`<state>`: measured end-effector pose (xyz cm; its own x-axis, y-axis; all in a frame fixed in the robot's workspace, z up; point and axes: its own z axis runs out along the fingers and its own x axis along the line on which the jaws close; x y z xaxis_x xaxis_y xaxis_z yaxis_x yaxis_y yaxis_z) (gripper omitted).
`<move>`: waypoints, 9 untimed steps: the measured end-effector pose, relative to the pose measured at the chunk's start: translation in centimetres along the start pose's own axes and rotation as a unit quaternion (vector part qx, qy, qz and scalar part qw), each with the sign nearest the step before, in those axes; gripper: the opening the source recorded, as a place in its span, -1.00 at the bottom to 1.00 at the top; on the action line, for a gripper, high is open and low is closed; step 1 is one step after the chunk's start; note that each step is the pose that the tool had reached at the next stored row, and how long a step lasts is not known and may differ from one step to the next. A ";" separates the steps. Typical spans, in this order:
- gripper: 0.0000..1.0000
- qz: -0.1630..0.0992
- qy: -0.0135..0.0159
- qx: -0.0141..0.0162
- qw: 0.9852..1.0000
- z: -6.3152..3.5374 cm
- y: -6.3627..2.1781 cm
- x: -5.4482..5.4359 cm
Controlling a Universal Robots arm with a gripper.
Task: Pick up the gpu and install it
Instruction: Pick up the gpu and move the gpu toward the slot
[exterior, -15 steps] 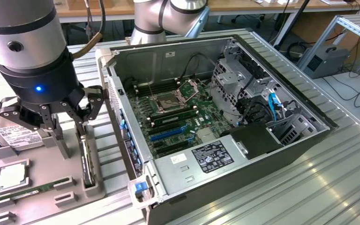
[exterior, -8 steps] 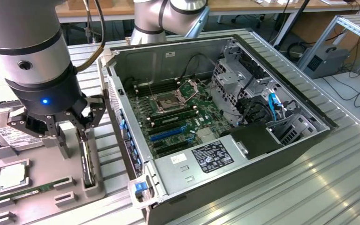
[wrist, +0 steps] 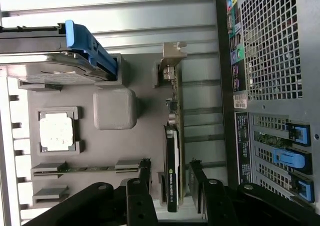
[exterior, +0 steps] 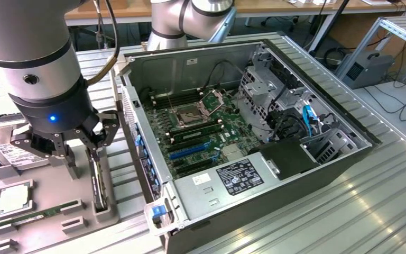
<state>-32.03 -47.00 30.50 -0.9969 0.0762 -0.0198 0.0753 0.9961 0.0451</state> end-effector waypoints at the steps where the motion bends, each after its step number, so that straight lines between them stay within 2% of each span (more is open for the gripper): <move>1: -0.13 0.000 0.000 0.000 1.000 0.02 0.00 0.0; 9: -0.13 0.000 0.000 0.000 1.000 1.79 -0.08 0.0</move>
<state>-32.03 -47.00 28.70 -0.9969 0.0762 -0.0198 0.0753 0.9961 0.0451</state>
